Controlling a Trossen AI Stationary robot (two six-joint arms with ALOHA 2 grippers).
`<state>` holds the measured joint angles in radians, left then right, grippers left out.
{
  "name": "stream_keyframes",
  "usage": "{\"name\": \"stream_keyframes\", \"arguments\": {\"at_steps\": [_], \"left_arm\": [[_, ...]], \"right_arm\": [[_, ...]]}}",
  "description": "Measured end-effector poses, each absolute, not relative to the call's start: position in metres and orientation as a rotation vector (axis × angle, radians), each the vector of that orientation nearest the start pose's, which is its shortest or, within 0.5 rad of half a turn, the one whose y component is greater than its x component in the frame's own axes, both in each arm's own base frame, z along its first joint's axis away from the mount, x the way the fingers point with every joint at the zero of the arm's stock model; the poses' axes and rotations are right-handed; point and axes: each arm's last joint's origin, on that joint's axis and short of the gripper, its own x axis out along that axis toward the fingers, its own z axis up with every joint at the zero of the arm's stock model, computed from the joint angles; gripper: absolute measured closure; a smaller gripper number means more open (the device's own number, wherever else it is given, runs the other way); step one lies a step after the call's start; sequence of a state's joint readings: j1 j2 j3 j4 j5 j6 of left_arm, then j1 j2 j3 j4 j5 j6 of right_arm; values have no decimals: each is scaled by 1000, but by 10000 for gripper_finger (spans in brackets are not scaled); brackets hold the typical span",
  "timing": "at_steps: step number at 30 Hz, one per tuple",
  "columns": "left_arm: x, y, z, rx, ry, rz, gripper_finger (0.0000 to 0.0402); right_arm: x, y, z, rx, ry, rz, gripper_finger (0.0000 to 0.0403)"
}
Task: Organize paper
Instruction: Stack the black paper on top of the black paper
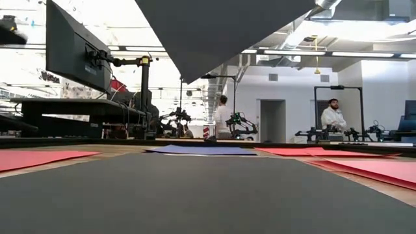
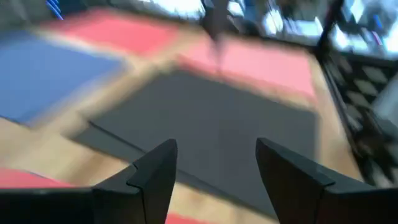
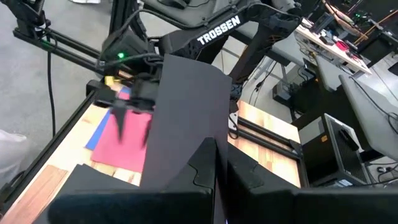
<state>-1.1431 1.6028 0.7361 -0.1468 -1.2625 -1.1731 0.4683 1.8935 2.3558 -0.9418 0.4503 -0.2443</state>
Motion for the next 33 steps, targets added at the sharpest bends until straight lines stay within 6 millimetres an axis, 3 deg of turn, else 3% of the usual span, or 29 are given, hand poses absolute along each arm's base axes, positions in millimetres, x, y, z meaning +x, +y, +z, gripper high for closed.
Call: {"name": "stream_keyframes", "arguments": {"at_steps": [4, 8, 13, 17, 20, 27, 30, 33], "left_arm": [[172, -253, 176, -219, 306, 9, 201], [189, -260, 209, -97, 98, -241, 201], [168, -261, 247, 131, -107, -213, 201], [139, -257, 268, 256, -95, -27, 201], [131, -246, 264, 298, -36, 83, 201], [146, -179, 198, 115, -28, 85, 201], [144, -163, 198, 50, -142, 17, 201], [147, -161, 199, 105, -180, 13, 201]], "right_arm": [[344, 160, 474, -453, 427, 71, 403], [342, 164, 474, -452, 425, 80, 403], [338, 168, 475, -451, 422, 94, 403], [337, 170, 475, -453, 421, 97, 403], [337, 170, 475, -452, 419, 97, 403], [337, 171, 476, -438, 408, 93, 403], [337, 170, 476, -430, 411, 90, 403], [338, 169, 476, -430, 414, 85, 403]]}}
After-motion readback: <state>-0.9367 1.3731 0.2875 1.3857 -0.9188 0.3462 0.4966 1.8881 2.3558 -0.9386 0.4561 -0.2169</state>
